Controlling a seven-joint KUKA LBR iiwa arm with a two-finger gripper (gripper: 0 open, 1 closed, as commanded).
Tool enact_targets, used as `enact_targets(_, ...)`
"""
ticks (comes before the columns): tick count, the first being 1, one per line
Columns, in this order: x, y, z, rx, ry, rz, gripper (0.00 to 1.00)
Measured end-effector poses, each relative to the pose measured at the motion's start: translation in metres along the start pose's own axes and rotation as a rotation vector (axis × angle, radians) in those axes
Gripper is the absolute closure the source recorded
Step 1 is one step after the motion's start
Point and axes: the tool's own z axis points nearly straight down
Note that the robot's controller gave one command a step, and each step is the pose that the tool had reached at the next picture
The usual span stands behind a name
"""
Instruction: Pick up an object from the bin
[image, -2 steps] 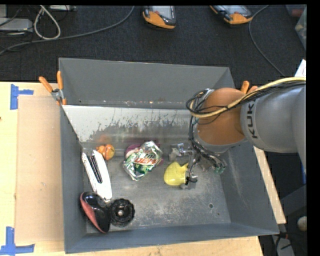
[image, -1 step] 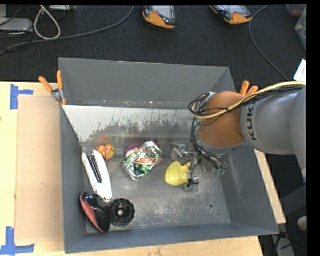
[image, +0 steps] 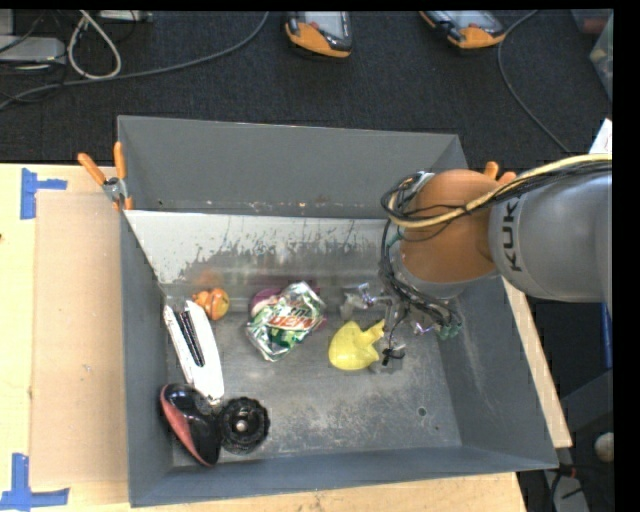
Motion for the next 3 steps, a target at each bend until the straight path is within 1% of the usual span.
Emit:
enact_targets(1, 0.003, -0.001, 0.001, -0.003, -0.001, -0.038, 1.0)
enact_targets(2, 0.003, -0.001, 0.001, -0.004, -0.001, -0.037, 1.0)
enact_targets(3, 0.005, 0.001, -0.035, -0.009, 0.009, -0.036, 1.0)
